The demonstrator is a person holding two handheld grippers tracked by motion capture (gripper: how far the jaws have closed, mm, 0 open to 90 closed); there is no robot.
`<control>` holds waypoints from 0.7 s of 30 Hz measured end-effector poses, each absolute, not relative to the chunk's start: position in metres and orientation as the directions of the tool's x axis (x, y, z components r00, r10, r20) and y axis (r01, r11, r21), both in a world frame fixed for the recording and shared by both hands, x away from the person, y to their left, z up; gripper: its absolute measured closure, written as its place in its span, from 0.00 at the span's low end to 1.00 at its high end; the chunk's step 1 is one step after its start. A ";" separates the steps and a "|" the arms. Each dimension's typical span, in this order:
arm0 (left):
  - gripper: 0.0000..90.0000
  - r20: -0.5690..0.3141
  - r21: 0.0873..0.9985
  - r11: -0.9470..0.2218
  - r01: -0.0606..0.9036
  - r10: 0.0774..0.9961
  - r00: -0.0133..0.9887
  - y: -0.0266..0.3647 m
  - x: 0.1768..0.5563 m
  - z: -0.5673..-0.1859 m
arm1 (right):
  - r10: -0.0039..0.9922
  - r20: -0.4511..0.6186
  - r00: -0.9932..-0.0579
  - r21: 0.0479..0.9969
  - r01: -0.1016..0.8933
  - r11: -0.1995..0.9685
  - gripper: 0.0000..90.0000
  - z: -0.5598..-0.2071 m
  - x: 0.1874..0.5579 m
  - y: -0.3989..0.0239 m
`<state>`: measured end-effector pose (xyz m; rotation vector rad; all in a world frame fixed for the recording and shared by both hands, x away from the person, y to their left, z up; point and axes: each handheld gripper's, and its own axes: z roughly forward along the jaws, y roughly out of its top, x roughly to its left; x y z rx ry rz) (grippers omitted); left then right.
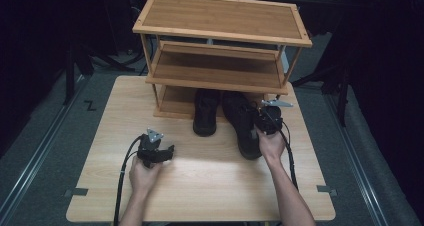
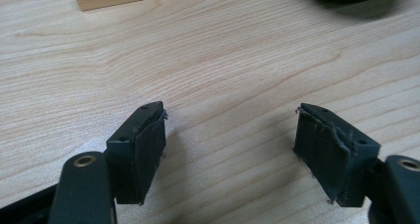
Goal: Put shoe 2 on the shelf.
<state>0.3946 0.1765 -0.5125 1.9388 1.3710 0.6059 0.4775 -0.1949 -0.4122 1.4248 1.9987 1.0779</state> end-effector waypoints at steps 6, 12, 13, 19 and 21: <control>0.31 -0.010 0.749 -0.216 0.626 0.941 0.338 0.177 0.395 -0.513 | 0.948 0.066 -0.311 0.824 0.554 0.124 0.98 -0.411 0.493 -0.182; 0.31 -0.012 0.750 -0.215 0.626 0.942 0.337 0.176 0.395 -0.513 | 0.965 0.098 -0.244 0.822 0.566 0.060 0.98 -0.417 0.509 -0.169; 0.31 -0.012 0.750 -0.214 0.626 0.942 0.336 0.176 0.395 -0.513 | 0.966 0.096 -0.239 0.821 0.568 0.059 0.98 -0.417 0.511 -0.168; 0.31 -0.009 0.748 -0.221 0.625 0.939 0.343 0.176 0.394 -0.512 | 0.975 0.102 -0.197 0.818 0.574 0.031 0.98 -0.421 0.521 -0.157; 0.31 -0.009 0.748 -0.222 0.625 0.939 0.344 0.176 0.394 -0.512 | 0.978 0.097 -0.185 0.819 0.573 0.027 0.98 -0.423 0.525 -0.153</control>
